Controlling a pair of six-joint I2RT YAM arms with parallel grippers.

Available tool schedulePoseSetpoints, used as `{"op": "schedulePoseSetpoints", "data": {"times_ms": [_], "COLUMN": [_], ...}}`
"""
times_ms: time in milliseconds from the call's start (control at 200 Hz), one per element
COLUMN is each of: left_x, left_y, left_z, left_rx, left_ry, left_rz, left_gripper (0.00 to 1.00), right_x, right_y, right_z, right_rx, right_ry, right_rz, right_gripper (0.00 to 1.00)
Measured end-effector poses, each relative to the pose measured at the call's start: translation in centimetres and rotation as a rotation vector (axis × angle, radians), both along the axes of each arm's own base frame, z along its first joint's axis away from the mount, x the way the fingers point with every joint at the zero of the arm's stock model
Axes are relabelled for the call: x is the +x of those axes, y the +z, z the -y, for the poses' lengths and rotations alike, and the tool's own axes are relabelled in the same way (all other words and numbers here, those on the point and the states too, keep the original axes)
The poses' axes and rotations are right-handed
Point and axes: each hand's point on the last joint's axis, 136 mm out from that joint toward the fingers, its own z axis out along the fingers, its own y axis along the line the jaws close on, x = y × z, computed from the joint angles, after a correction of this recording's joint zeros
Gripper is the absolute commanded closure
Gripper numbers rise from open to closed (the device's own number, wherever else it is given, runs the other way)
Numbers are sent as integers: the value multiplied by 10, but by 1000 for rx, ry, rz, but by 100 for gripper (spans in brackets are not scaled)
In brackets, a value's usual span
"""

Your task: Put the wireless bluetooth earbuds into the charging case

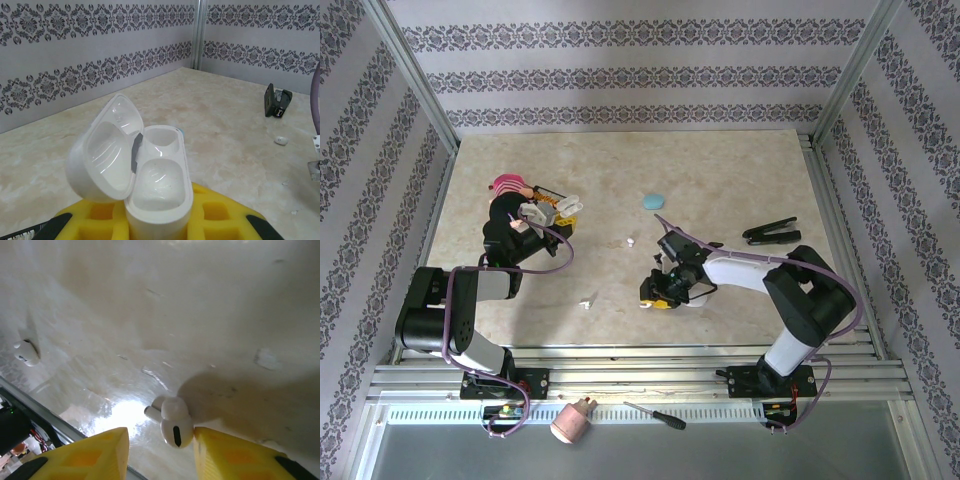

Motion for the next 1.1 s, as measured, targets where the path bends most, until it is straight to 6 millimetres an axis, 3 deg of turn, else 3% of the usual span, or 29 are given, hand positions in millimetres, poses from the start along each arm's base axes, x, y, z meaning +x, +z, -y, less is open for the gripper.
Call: {"op": "schedulePoseSetpoints", "data": {"times_ms": [505,799,1099], "left_x": [0,0,0], "left_y": [0,0,0], "left_z": [0,0,0], "left_rx": [0,0,0], "left_ry": [0,0,0], "left_rz": [0,0,0], "left_gripper": [96,96,96], "right_x": [7,-10,-9], "right_y": [4,-2,2], "right_z": [-8,-7,-16], "right_rx": [13,-41,-7], "right_ry": [18,65,53], "right_rz": [18,14,20], "right_gripper": [62,59,59]}}
